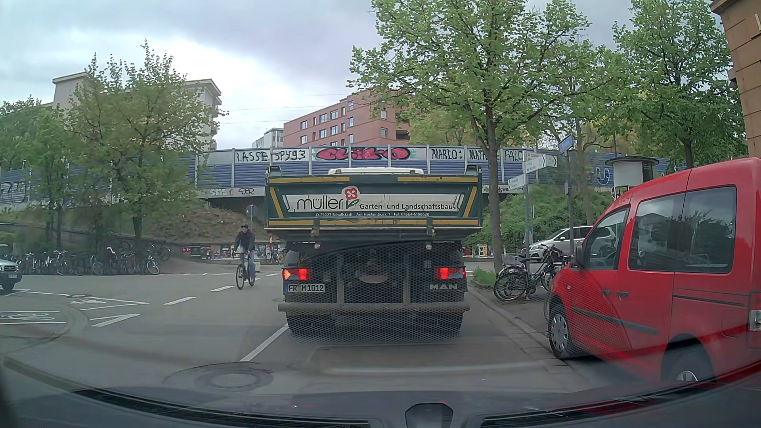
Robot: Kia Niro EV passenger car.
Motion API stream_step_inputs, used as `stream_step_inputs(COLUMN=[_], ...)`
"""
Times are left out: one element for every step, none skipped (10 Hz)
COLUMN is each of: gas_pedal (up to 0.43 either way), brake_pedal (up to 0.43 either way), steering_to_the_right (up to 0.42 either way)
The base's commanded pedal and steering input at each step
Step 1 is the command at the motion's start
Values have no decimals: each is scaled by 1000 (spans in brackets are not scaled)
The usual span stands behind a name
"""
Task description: Follow the waypoints while adhering to traffic rules and regulations
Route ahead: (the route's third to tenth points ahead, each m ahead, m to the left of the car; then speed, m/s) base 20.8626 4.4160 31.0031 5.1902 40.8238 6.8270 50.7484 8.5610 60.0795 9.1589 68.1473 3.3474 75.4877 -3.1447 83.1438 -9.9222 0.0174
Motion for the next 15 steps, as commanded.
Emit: stream_step_inputs(gas_pedal=[0, 0, 0, 0, 0, 0, 0, 39, 150, 157, 177, 197, 228, 248, 268], brake_pedal=[226, 207, 104, 0, 0, 0, 0, 0, 0, 0, 0, 0, 0, 0, 0], steering_to_the_right=[3, 3, 3, 2, 2, 1, 1, 1, 1, 1, 1, 1, 1, 1, 0])
